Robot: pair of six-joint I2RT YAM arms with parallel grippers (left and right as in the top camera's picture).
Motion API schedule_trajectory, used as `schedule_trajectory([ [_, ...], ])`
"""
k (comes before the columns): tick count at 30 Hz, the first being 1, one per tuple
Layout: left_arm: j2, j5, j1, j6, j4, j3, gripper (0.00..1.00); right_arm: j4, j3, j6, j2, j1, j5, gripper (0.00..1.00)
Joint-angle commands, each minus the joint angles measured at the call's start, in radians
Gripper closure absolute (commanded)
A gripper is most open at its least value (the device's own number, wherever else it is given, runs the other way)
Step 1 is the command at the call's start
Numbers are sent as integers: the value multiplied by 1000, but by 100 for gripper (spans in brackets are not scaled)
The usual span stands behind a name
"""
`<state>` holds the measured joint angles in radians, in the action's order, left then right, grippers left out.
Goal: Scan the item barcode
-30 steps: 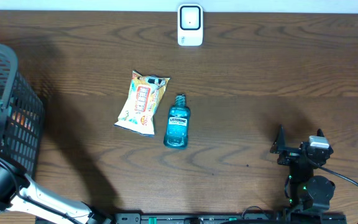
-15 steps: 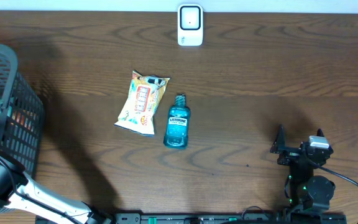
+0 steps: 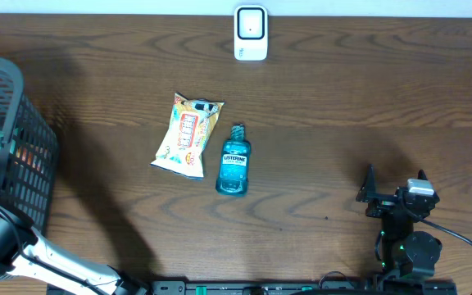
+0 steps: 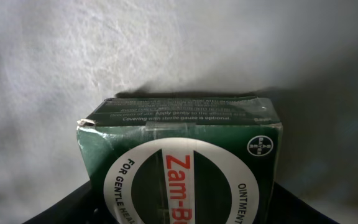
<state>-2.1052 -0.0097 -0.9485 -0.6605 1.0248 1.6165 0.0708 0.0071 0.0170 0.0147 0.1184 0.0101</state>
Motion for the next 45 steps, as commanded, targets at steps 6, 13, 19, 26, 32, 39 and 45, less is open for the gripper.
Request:
schedule_trajectory([
  [6, 331, 184, -3, -40, -3, 88, 34, 4, -2, -7, -7, 2, -5, 1],
  [13, 628, 369, 18, -98, -58, 88, 34, 4, -2, -7, -7, 2, -5, 1],
  [19, 791, 417, 266, -119, -80, 88, 34, 4, -2, -7, -7, 2, -5, 1],
  [26, 791, 233, 800, -57, -61, 77, 34, 4, -2, -7, -7, 2, -5, 1],
  [32, 672, 106, 1175, -51, -35, 35, 34, 4, -2, -7, -7, 2, -5, 1],
  [39, 431, 20, 1453, -55, -71, 32, 34, 4, -2, -7, -7, 2, -5, 1],
  [45, 220, 20, 1616, -71, -155, 32, 34, 4, -2, -7, -7, 2, -5, 1],
])
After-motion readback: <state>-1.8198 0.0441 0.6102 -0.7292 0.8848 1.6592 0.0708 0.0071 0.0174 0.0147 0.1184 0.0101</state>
